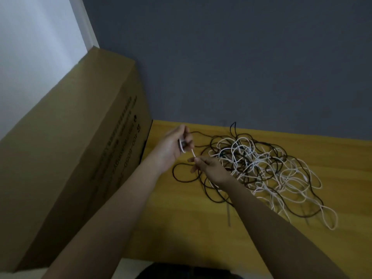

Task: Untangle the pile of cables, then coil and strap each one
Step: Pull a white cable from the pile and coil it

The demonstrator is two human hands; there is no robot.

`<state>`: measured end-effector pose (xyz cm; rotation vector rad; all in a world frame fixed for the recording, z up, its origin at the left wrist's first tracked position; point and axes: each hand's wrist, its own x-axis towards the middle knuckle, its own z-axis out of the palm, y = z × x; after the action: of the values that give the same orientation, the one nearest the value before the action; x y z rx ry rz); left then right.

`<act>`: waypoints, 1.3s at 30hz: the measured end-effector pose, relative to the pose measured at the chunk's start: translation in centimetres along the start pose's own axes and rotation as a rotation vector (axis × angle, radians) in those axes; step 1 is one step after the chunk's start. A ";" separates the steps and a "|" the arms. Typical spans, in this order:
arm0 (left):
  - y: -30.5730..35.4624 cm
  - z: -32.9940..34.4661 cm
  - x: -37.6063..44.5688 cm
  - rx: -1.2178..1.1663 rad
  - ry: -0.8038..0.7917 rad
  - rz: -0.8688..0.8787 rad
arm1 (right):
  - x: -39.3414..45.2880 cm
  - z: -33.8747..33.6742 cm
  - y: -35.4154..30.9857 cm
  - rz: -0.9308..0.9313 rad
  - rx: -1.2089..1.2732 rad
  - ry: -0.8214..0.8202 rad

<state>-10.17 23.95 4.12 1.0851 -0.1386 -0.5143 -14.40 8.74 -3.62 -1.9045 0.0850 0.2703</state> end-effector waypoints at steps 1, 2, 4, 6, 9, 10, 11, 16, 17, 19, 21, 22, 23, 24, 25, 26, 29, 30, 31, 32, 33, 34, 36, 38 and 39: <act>-0.4 -0.2 0.2 -0.039 0.024 -0.004 | -0.1 0.7 0.4 0.004 -0.088 -0.034; -0.9 -0.4 0.6 -0.064 0.045 -0.001 | -0.2 1.3 0.8 -0.012 -0.218 -0.074; -1.8 -0.7 1.4 -0.041 0.089 0.022 | -0.5 2.3 1.6 -0.116 -0.618 -0.163; -2.7 -0.9 2.2 0.123 0.135 0.060 | -1.1 2.8 2.0 -0.285 -0.893 -0.193; -4.0 -1.4 3.2 0.563 0.115 0.081 | -1.7 2.3 1.4 -0.465 -0.851 -0.150; -4.3 -1.7 3.3 0.717 0.078 0.063 | -1.9 1.8 0.9 -0.507 -0.818 -0.127; -4.4 -2.0 3.4 0.874 0.031 0.040 | -1.9 1.0 0.3 -0.541 -0.786 -0.092; -3.7 -2.4 3.0 1.103 -0.135 -0.101 | -1.2 -4.3 -3.5 -0.615 -0.648 0.173; -3.6 -2.0 2.8 1.065 -0.125 -0.075 | -1.0 -5.2 -4.0 -0.573 -0.572 0.198; -3.2 -1.1 2.3 0.960 -0.110 -0.002 | -0.6 -6.7 -5.0 -0.493 -0.414 0.234; -2.5 -0.1 1.6 0.782 -0.162 0.019 | 0.0 -7.3 -5.5 -0.449 -0.295 0.267; -2.0 0.3 1.2 0.685 -0.214 0.005 | 0.3 -7.3 -5.6 -0.425 -0.215 0.270; -1.5 0.7 0.9 0.586 -0.271 -0.013 | 0.7 -7.0 -5.5 -0.395 -0.113 0.262; -0.9 1.1 0.6 0.490 -0.318 -0.020 | 1.0 -6.6 -5.3 -0.363 0.003 0.247; -0.4 1.4 0.4 0.402 -0.342 -0.010 | 1.3 -6.1 -4.8 -0.329 0.103 0.239; 0.1 1.6 0.3 0.325 -0.340 0.010 | 1.4 -5.6 -4.0 -0.289 0.164 0.238; 1.1 1.4 0.5 0.175 -0.229 0.056 | 1.3 -4.1 -0.8 -0.156 0.072 0.189; 1.1 1.3 0.7 0.154 -0.186 0.058 | 1.1 -3.6 0.2 -0.121 -0.016 0.146; 0.9 1.1 1.0 0.158 -0.146 0.064 | 0.9 -3.0 0.9 -0.095 -0.105 0.104; 0.5 1.1 1.4 0.190 -0.107 0.076 | 0.7 -2.5 1.4 -0.085 -0.196 0.074; 0.0 1.1 1.9 0.252 -0.061 0.097 | 0.6 -2.0 1.7 -0.102 -0.298 0.053; -0.7 1.1 2.5 0.340 -0.007 0.122 | 0.4 -1.6 1.7 -0.150 -0.401 0.032; -1.9 1.2 3.8 0.573 0.094 0.171 | 0.0 -1.0 1.3 -0.279 -0.544 -0.026; -2.9 0.9 4.7 0.838 0.100 0.185 | -0.4 -0.9 0.6 -0.373 -0.607 -0.033; -3.4 0.6 4.9 0.973 0.073 0.175 | -0.6 -1.1 0.2 -0.404 -0.611 -0.014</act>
<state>-7.20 19.92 0.76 2.0138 -0.4439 -0.2294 -14.82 7.61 -3.30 -2.4644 -0.4347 0.0292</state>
